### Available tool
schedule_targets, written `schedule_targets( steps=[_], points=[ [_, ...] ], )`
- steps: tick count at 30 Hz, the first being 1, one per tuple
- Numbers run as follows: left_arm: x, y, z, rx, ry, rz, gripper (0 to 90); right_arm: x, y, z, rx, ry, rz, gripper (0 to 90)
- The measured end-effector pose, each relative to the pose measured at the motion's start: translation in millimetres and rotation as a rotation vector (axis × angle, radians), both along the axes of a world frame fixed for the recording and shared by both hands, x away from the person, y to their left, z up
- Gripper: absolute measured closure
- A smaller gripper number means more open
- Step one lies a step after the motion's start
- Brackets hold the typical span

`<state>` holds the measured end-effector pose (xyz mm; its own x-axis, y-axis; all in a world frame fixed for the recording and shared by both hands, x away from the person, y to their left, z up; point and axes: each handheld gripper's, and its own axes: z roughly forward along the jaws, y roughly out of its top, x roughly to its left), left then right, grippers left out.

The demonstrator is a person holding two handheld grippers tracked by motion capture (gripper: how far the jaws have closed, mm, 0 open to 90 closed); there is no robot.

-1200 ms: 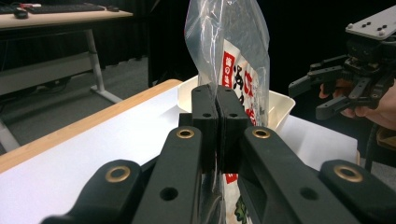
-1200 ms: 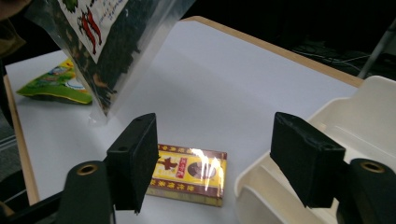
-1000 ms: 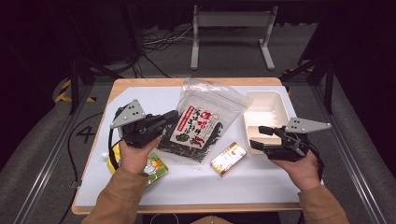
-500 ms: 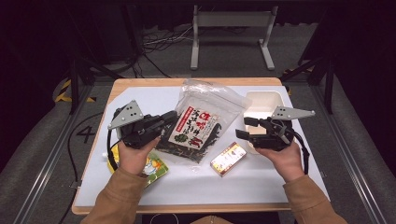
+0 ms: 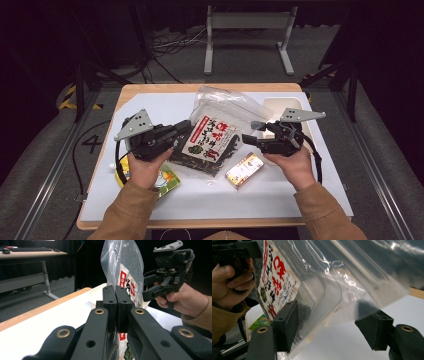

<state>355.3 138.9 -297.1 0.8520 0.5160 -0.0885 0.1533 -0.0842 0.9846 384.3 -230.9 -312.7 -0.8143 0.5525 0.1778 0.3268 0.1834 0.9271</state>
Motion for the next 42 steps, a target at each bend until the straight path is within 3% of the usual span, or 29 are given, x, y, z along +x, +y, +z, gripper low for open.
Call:
schedule_targets(
  steps=[5, 10, 14, 29, 35, 42],
  points=[
    [-2.2, -2.3, -0.8, 0.003, -0.009, 0.005, 88.6, 1.1, 4.6, 1.9, 0.014, 0.003, 0.018, 46.9],
    [-1.6, 0.8, -2.0, -0.018, -0.001, 0.016, 88.7, -0.2, 5.6, 5.0, 0.038, 0.020, 0.045, 65.1],
    [0.1, 2.8, -4.1, -0.027, 0.011, 0.026, 88.6, -3.4, 4.9, 8.7, 0.029, -0.002, 0.063, 78.0],
    [1.2, 1.4, -5.7, -0.019, 0.007, 0.017, 85.7, -12.9, 0.4, 25.6, 0.032, -0.044, 0.045, 85.3],
    [1.1, 3.1, -5.8, -0.024, 0.009, 0.015, 81.6, -14.0, 0.0, 34.3, 0.031, -0.047, 0.051, 86.0],
    [1.1, 11.3, -6.0, -0.016, 0.025, 0.032, 70.5, -13.2, 1.9, 44.6, 0.006, -0.056, 0.045, 86.4]
  ],
)
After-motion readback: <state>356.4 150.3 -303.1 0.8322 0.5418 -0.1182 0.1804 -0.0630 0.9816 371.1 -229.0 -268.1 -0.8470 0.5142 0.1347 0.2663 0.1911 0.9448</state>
